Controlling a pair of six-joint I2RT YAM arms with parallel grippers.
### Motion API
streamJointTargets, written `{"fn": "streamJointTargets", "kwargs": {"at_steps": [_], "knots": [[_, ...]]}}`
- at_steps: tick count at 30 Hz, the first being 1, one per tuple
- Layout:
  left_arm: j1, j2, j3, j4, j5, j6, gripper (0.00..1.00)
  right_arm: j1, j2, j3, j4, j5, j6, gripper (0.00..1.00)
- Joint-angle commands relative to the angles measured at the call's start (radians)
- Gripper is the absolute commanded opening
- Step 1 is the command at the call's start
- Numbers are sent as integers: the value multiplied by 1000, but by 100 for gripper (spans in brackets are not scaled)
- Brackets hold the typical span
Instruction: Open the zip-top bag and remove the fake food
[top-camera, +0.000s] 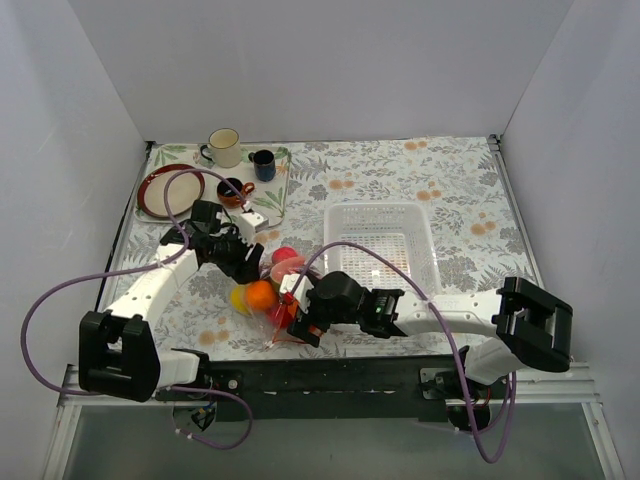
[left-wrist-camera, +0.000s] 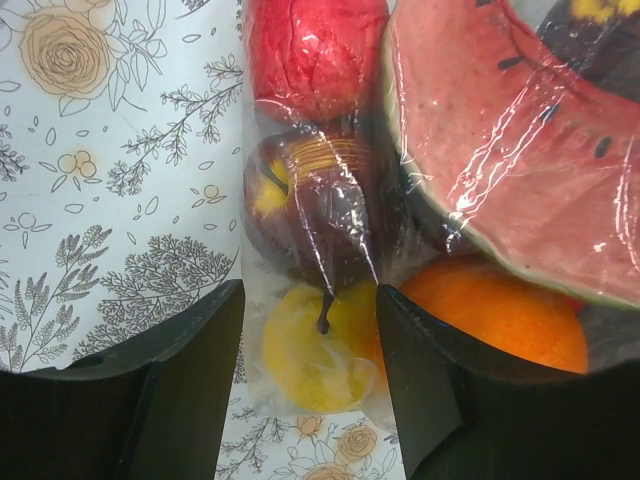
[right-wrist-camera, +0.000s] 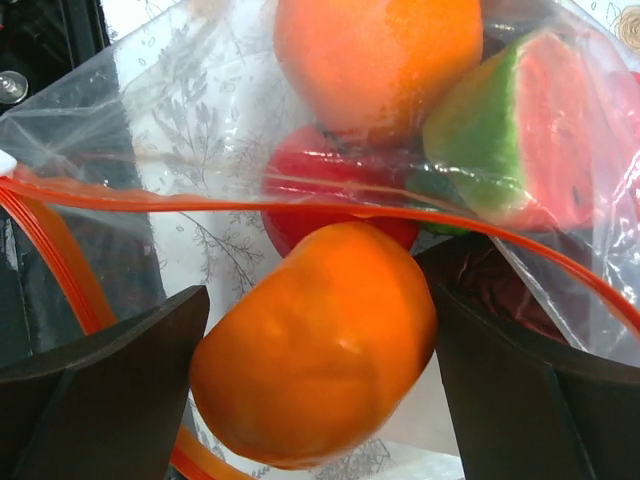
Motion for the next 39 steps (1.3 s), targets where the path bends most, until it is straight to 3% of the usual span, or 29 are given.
{"fn": "streamJointTargets", "kwargs": {"at_steps": [1, 3, 6, 9, 10, 12, 13, 14, 16, 22, 25, 28, 29, 31, 32, 36, 37, 38, 39], "knots": [[2, -53, 5, 31, 47, -21, 54, 7, 22, 13, 82, 14, -25, 98], [0, -68, 2, 19, 51, -24, 53, 8, 56, 24, 71, 14, -30, 99], [2, -96, -10, 19, 41, -21, 45, 7, 75, 24, 48, 14, -33, 91], [0, -110, -33, 34, 16, -16, 33, 7, 72, 21, 11, 31, -33, 70], [0, -112, -38, 43, 12, -15, 29, 7, 70, 23, -1, 35, -33, 51], [0, -108, -53, 50, 10, -16, 15, 8, 58, 26, -25, 46, -36, 32], [0, -102, -59, 56, 12, -21, 10, 7, 50, 30, -41, 51, -36, 8], [2, -98, -67, 62, 12, -25, 6, 7, 32, 33, -49, 64, -37, 1], [0, -92, -76, 76, 12, -28, 0, 7, -11, 56, -76, 63, -37, 1], [2, -82, -119, 102, 5, -28, 0, 7, -177, 139, -150, 92, -48, 1], [2, -78, -137, 113, 8, -31, 0, 7, -256, 159, -164, 178, -62, 1], [2, -78, -137, 117, -1, -33, 0, -2, -321, 129, -150, 359, -89, 1], [2, -82, -136, 116, -2, -31, 0, -37, -332, 107, -138, 467, -91, 1], [2, -95, -127, 110, -4, -30, 0, -108, -333, 50, -133, 540, -71, 1], [2, -98, -125, 108, -4, -30, 0, -205, -329, 38, -148, 546, -19, 1], [0, -108, -121, 94, -7, -21, 0, -387, -292, -14, -165, 525, 69, 4], [0, -110, -119, 93, -7, -18, 0, -398, -283, -20, -150, 513, 70, 17], [0, -113, -119, 93, -5, -16, 0, -404, -278, -22, -141, 505, 61, 37], [0, -112, -118, 88, -5, -16, 0, -404, -271, -19, -133, 505, 58, 82]]}}
